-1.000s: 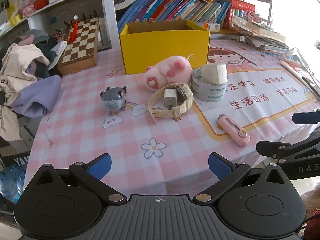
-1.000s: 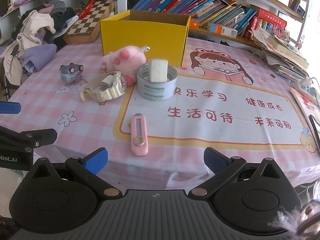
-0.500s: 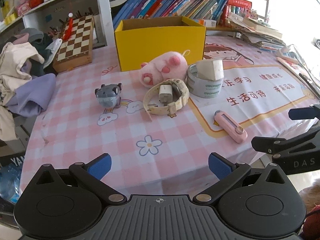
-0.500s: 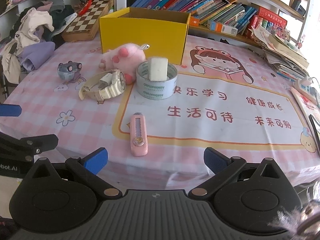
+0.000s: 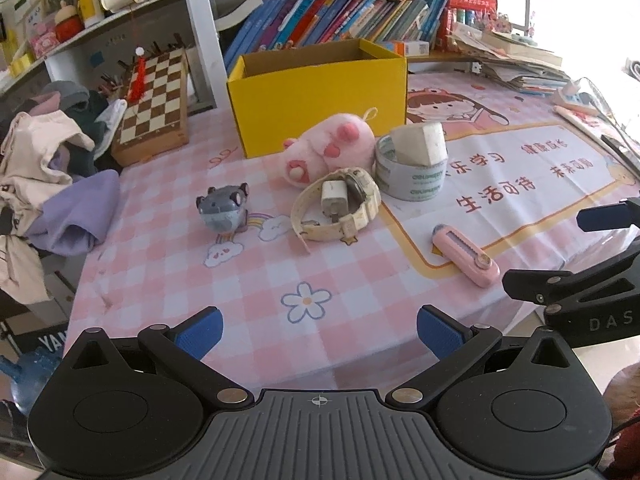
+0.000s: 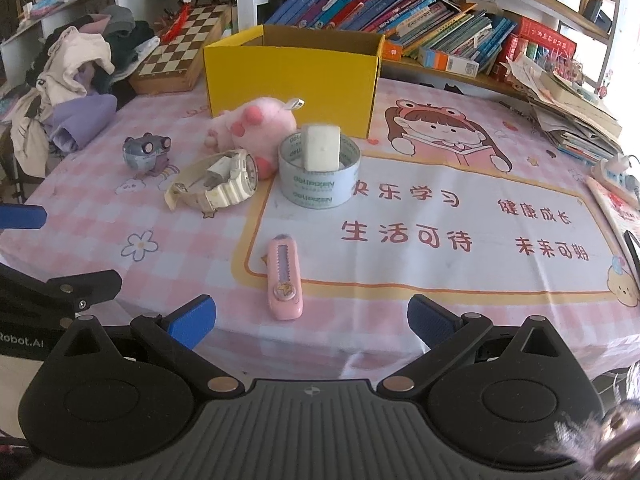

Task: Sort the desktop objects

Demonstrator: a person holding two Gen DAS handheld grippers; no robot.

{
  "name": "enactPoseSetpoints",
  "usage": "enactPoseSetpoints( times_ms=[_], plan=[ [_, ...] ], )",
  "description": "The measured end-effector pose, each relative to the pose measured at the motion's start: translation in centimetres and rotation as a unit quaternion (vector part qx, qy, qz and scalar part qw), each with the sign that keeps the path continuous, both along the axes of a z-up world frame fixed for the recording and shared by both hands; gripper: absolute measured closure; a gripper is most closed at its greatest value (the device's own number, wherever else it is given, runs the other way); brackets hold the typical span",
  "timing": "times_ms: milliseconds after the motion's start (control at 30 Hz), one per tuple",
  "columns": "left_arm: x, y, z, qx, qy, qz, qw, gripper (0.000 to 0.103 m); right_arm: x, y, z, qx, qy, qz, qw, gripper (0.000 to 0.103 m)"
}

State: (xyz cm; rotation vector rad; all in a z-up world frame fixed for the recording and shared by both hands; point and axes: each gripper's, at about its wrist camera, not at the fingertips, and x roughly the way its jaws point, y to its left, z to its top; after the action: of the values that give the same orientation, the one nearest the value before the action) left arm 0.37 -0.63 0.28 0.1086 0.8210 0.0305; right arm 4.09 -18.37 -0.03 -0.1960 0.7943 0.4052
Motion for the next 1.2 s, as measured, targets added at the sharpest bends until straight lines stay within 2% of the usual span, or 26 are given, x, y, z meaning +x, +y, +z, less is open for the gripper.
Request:
enactPoseSetpoints(
  times_ms=[233, 533, 1200],
  plan=[
    [-0.21, 0.61, 0.31, -0.010, -0.009, 0.016, 0.9998, 0.000, -0.10, -0.02, 0.13, -0.002, -0.001, 0.006, 1.000, 0.000],
    [-0.41, 0.04, 0.33, -0.029, -0.009, 0.001, 0.9995, 0.000, -0.26, -0.53, 0.10, -0.007, 0.000, 0.001, 1.000, 0.000],
    [-0.41, 0.06, 0.46, -0.028, -0.011, 0.004, 0.9995, 0.000, -0.38, -0.75, 0.37, -0.004, -0.005, 0.005, 1.000, 0.000]
  ],
)
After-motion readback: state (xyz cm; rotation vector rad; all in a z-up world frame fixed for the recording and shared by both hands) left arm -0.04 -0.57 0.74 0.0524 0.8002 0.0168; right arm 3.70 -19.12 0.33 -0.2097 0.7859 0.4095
